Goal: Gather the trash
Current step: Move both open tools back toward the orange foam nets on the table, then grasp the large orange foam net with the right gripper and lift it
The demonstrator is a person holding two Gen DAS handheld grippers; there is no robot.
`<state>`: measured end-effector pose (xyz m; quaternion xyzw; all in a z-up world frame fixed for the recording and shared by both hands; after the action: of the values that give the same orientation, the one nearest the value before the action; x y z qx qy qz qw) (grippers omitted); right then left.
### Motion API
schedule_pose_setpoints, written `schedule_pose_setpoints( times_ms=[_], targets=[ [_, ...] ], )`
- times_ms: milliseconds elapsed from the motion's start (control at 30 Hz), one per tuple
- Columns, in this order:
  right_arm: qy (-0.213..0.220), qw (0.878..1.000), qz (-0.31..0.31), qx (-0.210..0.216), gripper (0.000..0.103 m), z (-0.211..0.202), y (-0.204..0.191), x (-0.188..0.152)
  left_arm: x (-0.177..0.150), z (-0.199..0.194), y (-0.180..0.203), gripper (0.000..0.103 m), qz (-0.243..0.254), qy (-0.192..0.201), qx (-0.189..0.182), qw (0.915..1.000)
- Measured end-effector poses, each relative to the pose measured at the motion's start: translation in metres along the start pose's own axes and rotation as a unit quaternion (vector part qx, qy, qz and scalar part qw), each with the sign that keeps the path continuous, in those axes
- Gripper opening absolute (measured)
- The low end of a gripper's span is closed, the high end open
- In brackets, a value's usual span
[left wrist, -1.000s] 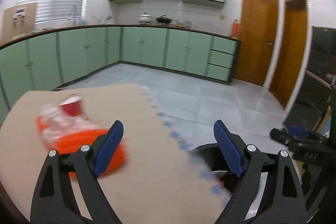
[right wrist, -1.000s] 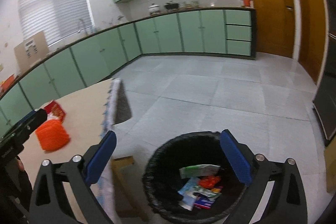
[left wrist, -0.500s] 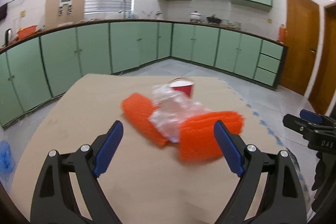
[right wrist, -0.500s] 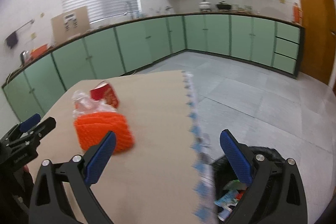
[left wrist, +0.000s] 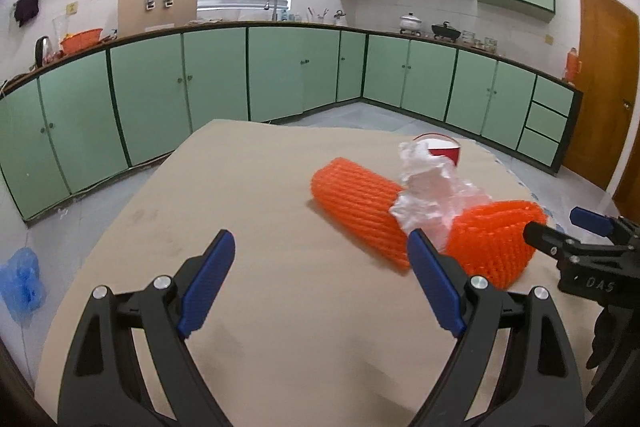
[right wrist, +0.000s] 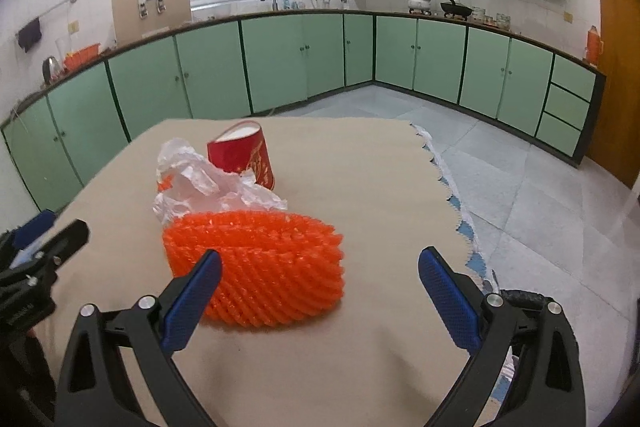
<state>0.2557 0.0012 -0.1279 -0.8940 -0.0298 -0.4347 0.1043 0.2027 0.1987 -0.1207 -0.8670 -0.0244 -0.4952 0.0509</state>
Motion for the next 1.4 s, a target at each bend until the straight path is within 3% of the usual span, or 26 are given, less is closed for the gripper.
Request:
schedule_pose_setpoints(
  times_ms=[100, 233, 300, 333, 467, 833, 1400],
  targets=[
    [-0.023, 1.0, -0.002, 0.005, 0.089, 0.011, -0.004, -0.005, -0.003, 0.002, -0.005, 0.085, -0.007, -0.002, -0.002, 1.0],
    [-0.054, 0.998, 0.0, 0.034, 0.058, 0.021, -0.007, -0.014, -0.003, 0.004, -0.008, 0.085, -0.011, -0.003, -0.005, 0.9999],
    [-0.054, 0.998, -0.002, 0.036, 0.05, 0.02, -0.008, -0.016, -0.002, 0.004, -0.007, 0.085, -0.01, -0.004, -0.006, 0.9999],
    [-0.057, 0.997, -0.002, 0.044, 0.041, 0.019, -0.008, -0.016, -0.002, 0.005, -0.007, 0.085, -0.008, -0.005, -0.006, 0.9999],
    [-0.061, 0.997, 0.001, 0.057, 0.02, 0.016, -0.005, -0.018, -0.002, 0.004, -0.003, 0.085, -0.004, -0.004, -0.006, 1.0],
    [-0.022, 0.998, 0.008, 0.064, 0.017, -0.02, 0.01, -0.01, 0.0, 0.007, 0.013, 0.085, 0.0, -0.005, -0.022, 0.9997],
    [0.008, 0.999, 0.032, 0.01, 0.017, -0.024, 0.055, 0.008, 0.019, 0.039, 0.062, 0.085, 0.01, -0.012, -0.062, 0.998]
  ],
)
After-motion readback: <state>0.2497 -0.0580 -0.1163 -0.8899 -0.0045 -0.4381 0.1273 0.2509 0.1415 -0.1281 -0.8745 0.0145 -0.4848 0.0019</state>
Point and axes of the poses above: each gripper's, at about its wrist camera, not at the fingertips, and z roughly the way its jaws point, y to its right, x to its top, the point moved 2 cm from there along z, roughly the way its jaws point, and after that the axes turned 8 degrees about z, right-handed, at the moved point
